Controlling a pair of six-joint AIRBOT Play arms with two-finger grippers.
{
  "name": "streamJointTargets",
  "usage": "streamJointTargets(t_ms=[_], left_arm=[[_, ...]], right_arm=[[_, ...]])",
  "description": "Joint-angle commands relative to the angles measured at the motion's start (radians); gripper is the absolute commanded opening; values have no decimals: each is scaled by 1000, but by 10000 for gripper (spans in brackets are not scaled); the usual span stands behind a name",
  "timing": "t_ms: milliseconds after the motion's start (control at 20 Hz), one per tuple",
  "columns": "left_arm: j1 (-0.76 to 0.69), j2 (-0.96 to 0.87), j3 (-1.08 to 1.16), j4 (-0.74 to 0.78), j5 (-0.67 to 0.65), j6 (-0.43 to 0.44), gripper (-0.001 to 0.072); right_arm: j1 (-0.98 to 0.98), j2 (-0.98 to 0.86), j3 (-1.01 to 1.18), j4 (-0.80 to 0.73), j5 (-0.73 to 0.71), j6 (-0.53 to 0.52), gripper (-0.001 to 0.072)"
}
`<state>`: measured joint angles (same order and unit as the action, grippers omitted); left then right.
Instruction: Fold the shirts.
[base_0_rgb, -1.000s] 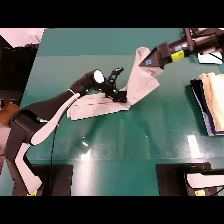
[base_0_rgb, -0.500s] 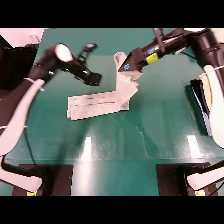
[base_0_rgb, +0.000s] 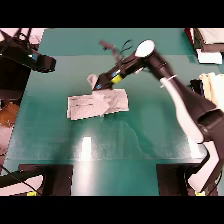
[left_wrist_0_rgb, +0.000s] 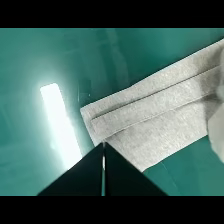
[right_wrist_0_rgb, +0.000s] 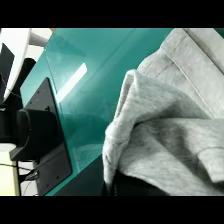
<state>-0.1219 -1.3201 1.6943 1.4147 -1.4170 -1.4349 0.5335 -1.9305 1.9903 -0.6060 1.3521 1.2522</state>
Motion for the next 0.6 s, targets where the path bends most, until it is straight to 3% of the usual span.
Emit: streamJointTargets(t_ms=[0, 50, 100, 300, 550], left_arm=[[19, 34, 0, 14, -13, -2, 22], [19, 34, 0, 14, -14, -3, 22], [19, 34, 0, 15, -17, -2, 22], [19, 34, 0, 18, -37, 3, 22], [19, 34, 0, 17, -29, 2, 22]], right_arm=[[125, -119, 60, 13, -141, -109, 329], [157, -146, 103, 12, -147, -123, 551], [177, -154, 127, 11, -150, -140, 610], [116, -19, -53, -57, -96, -116, 550], [-125, 206, -425, -181, -19, -95, 550]])
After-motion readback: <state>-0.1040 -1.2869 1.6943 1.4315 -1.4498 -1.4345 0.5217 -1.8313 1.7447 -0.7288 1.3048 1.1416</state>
